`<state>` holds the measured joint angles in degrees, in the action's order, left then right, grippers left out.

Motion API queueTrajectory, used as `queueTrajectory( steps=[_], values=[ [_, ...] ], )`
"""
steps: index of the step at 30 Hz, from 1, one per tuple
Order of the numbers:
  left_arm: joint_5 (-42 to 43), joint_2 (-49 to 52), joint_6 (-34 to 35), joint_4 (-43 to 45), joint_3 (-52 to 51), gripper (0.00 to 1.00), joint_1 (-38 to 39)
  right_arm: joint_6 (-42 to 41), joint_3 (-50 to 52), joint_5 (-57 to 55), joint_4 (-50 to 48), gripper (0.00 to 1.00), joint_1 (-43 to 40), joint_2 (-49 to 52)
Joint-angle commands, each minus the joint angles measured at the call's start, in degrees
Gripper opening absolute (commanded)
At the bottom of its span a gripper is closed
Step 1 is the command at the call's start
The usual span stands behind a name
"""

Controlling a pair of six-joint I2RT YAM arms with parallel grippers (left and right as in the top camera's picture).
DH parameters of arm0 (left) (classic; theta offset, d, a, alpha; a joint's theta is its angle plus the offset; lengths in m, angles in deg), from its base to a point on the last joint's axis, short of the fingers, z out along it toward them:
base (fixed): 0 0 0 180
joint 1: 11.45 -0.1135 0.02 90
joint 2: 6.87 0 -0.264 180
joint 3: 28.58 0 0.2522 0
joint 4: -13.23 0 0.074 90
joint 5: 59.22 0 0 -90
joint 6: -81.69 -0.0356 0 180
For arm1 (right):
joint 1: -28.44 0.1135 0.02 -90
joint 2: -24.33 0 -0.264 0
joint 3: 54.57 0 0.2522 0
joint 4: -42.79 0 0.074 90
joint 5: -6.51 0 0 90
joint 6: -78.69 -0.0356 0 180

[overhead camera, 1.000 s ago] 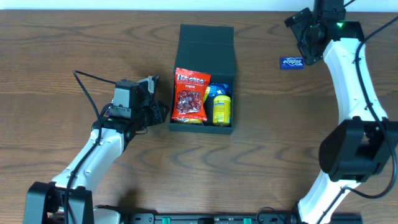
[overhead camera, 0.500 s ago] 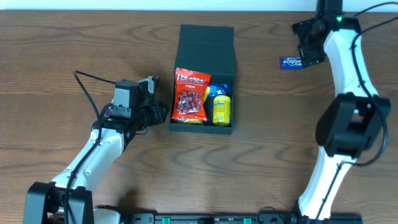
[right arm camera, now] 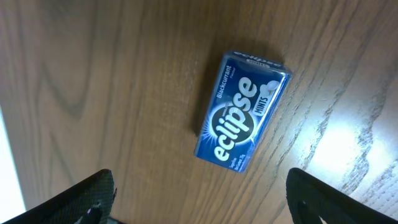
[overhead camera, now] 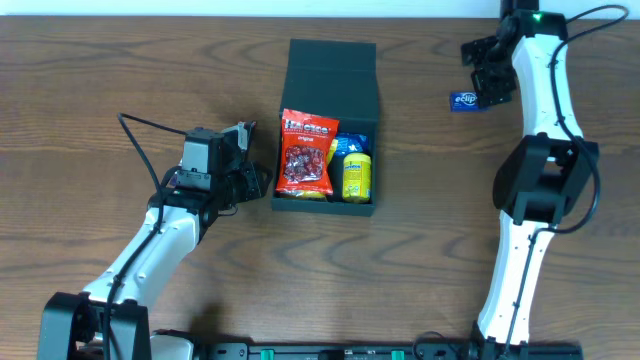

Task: Pack container
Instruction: 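Move the right gripper to the blue Eclipse mints tin and grasp it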

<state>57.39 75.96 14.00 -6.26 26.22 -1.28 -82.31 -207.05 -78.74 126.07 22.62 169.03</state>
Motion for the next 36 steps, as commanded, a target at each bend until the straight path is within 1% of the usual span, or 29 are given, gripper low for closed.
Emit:
queueTrajectory(
  steps=[1,9,14,19,23,31,36],
  values=[
    [-0.02,-0.50,0.02,-0.04,-0.04,0.28,-0.13,-1.09,-1.16,0.44,0.48,0.88,-0.11,1.64],
    [-0.02,-0.50,0.02,-0.42,-0.04,0.28,-0.13,-1.66,-1.16,0.63,0.55,0.86,-0.15,4.79],
    [-0.02,-0.50,0.02,-0.46,-0.04,0.28,-0.13,-1.84,-1.16,0.66,0.48,0.82,-0.26,6.25],
    [-0.04,-0.50,0.00,-0.46,-0.04,0.28,-0.13,-1.84,-1.16,0.66,0.39,0.76,-0.61,6.84],
    [-0.04,-0.50,0.02,-0.46,-0.04,0.28,-0.13,-1.81,-1.16,0.66,0.13,0.73,-1.03,6.93],
    [-0.07,-0.50,0.00,-0.44,-0.04,0.28,-0.13,-1.81,-1.16,0.81,0.09,0.72,-2.14,7.26],
    [-0.17,-0.50,0.02,-0.44,-0.04,0.28,-0.13,-1.79,-1.16,1.31,-0.61,0.69,-2.36,7.30]
  ],
)
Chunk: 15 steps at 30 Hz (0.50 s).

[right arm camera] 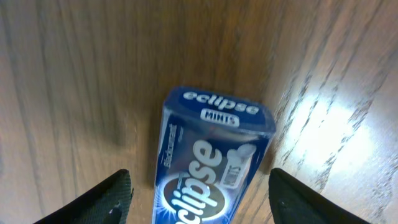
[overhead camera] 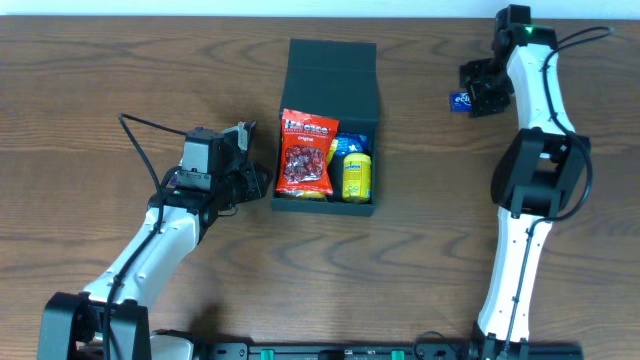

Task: Pack container
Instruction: 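Move the right gripper to the blue Eclipse mints tin and grasp it, then carry the Eclipse tin into the box beside the Mentos tube, release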

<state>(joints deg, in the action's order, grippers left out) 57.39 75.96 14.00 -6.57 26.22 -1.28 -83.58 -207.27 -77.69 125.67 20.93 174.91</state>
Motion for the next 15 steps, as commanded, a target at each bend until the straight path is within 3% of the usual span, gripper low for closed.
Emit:
queueTrajectory(
  steps=[1,15],
  values=[
    [-0.17,-0.50,0.00,-0.13,-0.04,0.28,-0.13,-0.52,-0.94,0.26,-0.35,0.69,-0.72,1.42],
    [-0.17,-0.50,0.02,-0.13,-0.04,0.28,-0.13,0.15,-0.90,0.48,-0.57,0.67,-0.74,1.42]
  ],
)
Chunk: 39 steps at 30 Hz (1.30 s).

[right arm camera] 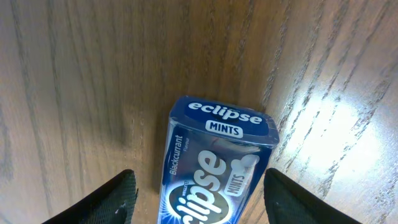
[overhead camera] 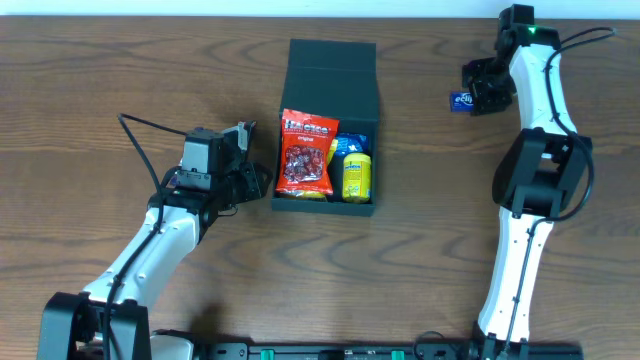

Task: Pack container
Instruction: 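Carry the Eclipse tin into the box beside the Mentos tube, release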

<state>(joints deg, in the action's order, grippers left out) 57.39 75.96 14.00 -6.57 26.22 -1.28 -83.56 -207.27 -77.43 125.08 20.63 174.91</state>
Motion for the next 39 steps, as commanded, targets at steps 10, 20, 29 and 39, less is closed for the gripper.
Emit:
queueTrajectory(
  steps=[10,20,29,39],
  values=[
    [-0.17,-0.50,0.02,-0.13,-0.04,0.28,-0.13,0.96,-0.87,0.68,0.28,0.58,-0.46,1.42],
    [-0.17,-0.50,0.02,-0.13,-0.04,0.28,-0.13,1.01,-0.83,3.67,0.76,0.57,-0.55,3.32],
    [-0.15,-0.50,0.02,-0.13,-0.04,0.28,-0.13,1.14,-0.85,5.27,1.60,0.51,-0.79,5.22],
    [-0.17,-0.50,0.00,-0.13,-0.04,0.28,-0.13,3.37,-1.01,5.33,2.78,0.40,-0.74,5.07]
  ],
)
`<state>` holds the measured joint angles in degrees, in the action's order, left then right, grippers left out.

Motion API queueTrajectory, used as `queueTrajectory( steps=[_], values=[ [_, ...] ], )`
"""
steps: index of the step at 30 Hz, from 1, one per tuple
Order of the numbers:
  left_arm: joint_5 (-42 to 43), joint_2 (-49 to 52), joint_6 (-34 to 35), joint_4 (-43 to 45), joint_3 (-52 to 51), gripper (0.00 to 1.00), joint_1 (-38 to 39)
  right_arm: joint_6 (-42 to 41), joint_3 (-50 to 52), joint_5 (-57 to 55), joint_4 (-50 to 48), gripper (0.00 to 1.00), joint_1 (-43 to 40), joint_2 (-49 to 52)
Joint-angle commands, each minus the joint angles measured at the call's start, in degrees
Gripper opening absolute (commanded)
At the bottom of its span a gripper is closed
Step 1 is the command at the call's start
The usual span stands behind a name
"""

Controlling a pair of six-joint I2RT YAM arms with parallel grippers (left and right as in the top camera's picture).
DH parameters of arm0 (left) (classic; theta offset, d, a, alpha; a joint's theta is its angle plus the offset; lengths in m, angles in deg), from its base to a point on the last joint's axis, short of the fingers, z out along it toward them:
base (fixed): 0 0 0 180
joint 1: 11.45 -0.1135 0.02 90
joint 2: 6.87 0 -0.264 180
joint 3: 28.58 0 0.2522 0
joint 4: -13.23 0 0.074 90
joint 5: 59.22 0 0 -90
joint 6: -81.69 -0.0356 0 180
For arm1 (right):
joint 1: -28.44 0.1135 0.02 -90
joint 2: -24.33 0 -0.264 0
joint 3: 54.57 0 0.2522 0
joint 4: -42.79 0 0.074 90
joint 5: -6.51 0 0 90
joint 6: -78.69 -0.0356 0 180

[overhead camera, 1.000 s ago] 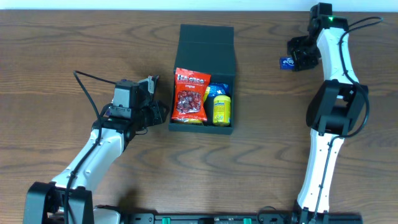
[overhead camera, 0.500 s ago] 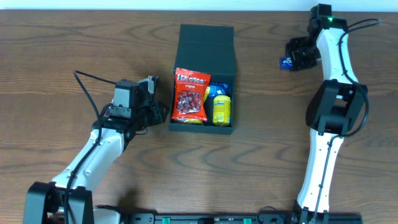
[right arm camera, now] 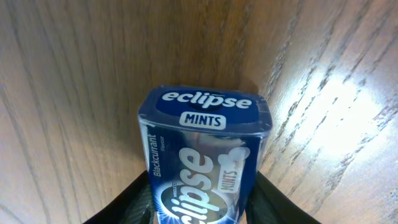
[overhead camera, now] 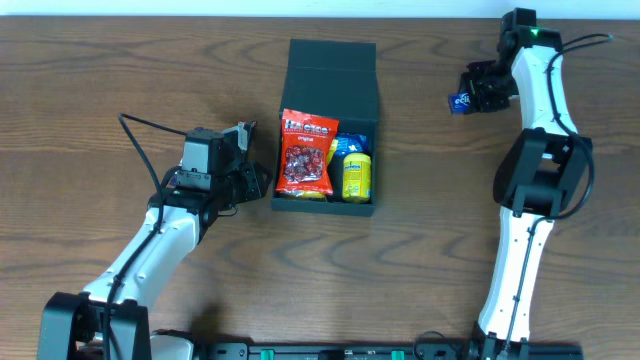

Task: Pack container
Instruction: 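Carry the Eclipse tin into the box beside the Mentos tube, release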

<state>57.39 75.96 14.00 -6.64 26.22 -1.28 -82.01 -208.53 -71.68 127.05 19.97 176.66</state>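
A blue Eclipse mints tin lies on the wooden table at the far right. My right gripper is shut on it, one dark finger pressing on each long side. The black box stands mid-table with its lid folded back. It holds a red candy bag, a yellow can and a blue packet. Beside the box's left wall, my left gripper stands open and holds nothing.
The table is brown wood. Its far edge runs just behind the box lid and the right arm. A black cable loops from the left arm.
The right gripper's fingers stood apart from the mints tin's sides; now they press against both sides. The tin fills more of the wrist view. The left arm and the box are unchanged.
The right gripper first hung open above the tin, which lay slantwise in its view. Then it was lower, with the tin lined up between its spread fingers. Now the fingers are shut on the tin. The left arm has stayed beside the box throughout.
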Motion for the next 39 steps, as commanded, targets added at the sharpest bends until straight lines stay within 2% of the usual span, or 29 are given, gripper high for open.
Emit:
queueTrajectory(
  steps=[1,9,18,21,26,31,35,39],
  values=[
    [-0.17,-0.50,0.00,-0.07,-0.04,0.28,-0.13,2.43,0.26,-0.44,1.01,0.39,-0.09,3.15],
    [-0.17,-0.50,0.00,-0.04,-0.04,0.29,-0.13,9.64,-2.69,-1.55,2.36,0.28,0.24,-0.33],
    [-0.22,-0.50,-0.02,-0.04,-0.04,0.29,-0.13,29.68,-12.39,-2.03,8.33,0.24,4.31,-6.08],
    [-0.22,-0.50,-0.02,-0.04,-0.04,0.28,-0.13,38.45,-13.11,0.55,10.05,0.18,7.45,-9.18],
    [-0.20,-0.50,-0.02,-0.07,-0.04,0.28,-0.13,48.35,-13.11,1.31,13.53,0.02,14.69,-14.56],
    [-0.22,-0.50,-0.31,-0.07,-0.04,0.28,-0.13,55.21,-13.11,0.98,17.57,0.02,22.58,-18.99],
    [-0.22,-0.50,-0.72,-0.04,-0.04,0.28,-0.13,58.97,-13.11,-7.76,23.06,0.02,28.81,-20.81],
    [-0.17,-0.50,-1.11,-0.07,-0.04,0.28,-0.13,58.77,-13.09,-9.92,26.75,0.02,33.68,-21.22]
  ],
)
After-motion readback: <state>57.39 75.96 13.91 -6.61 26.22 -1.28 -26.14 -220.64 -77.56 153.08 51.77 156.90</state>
